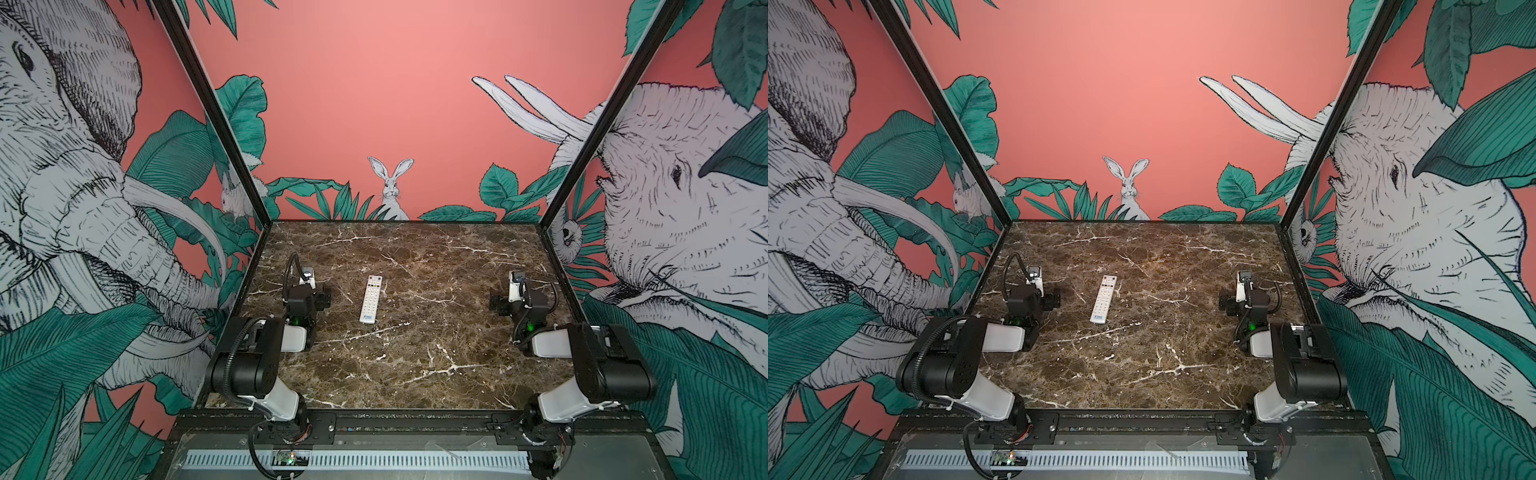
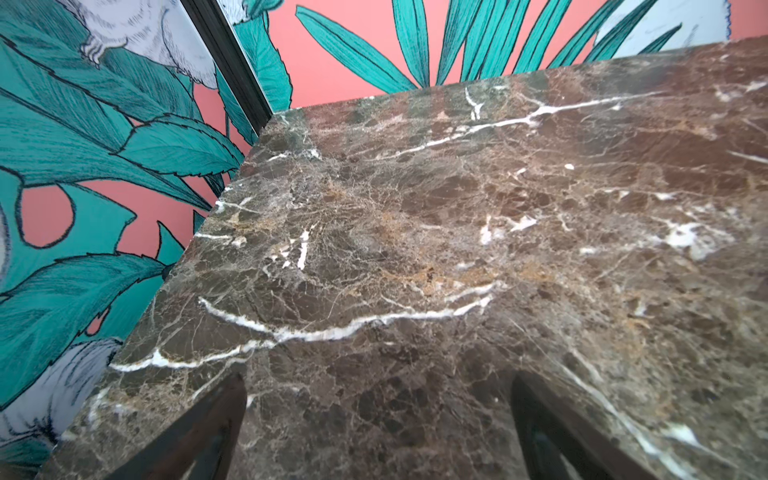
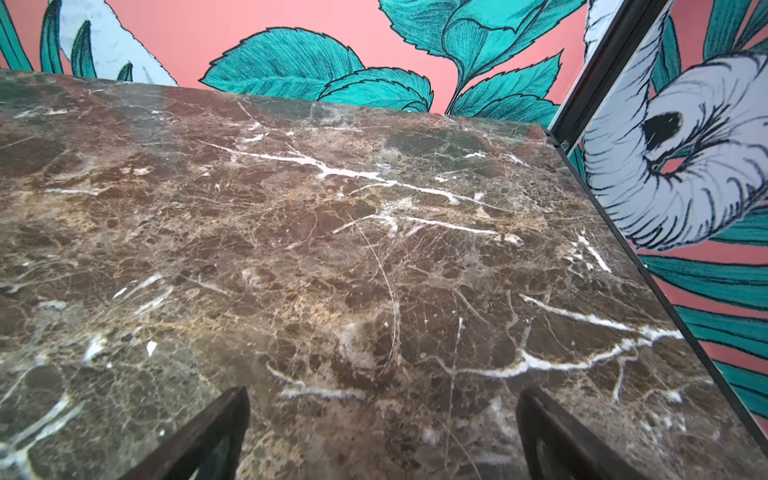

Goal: Load the batteries into the remote control

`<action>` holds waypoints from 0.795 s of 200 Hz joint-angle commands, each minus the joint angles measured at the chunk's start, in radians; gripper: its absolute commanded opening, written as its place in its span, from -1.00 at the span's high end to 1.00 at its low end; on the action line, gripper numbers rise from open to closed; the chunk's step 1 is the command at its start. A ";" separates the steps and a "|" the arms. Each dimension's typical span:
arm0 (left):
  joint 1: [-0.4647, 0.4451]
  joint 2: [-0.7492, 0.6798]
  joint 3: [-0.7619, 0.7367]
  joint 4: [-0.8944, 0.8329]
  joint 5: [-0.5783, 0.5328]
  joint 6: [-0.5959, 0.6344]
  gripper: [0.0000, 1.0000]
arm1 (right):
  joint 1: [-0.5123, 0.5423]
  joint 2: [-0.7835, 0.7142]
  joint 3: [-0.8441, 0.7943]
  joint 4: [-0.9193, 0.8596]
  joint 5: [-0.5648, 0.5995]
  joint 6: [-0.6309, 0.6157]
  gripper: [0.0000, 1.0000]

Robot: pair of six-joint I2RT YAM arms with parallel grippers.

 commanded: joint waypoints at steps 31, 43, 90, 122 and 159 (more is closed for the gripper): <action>0.006 -0.022 0.002 0.013 0.008 -0.007 -0.99 | 0.004 0.001 -0.020 0.121 -0.008 0.002 -0.98; 0.005 -0.020 0.002 0.019 0.006 -0.006 -0.99 | 0.004 0.002 -0.021 0.120 -0.045 -0.013 -0.98; 0.005 -0.020 0.002 0.015 0.006 -0.005 -0.99 | 0.000 0.001 0.015 0.056 -0.115 -0.036 -0.98; 0.006 -0.020 0.004 0.015 0.006 -0.005 -0.99 | 0.000 0.002 0.002 0.081 -0.146 -0.046 -0.98; 0.006 -0.020 0.002 0.015 0.007 -0.005 -0.99 | 0.000 0.002 0.003 0.078 -0.151 -0.046 -0.98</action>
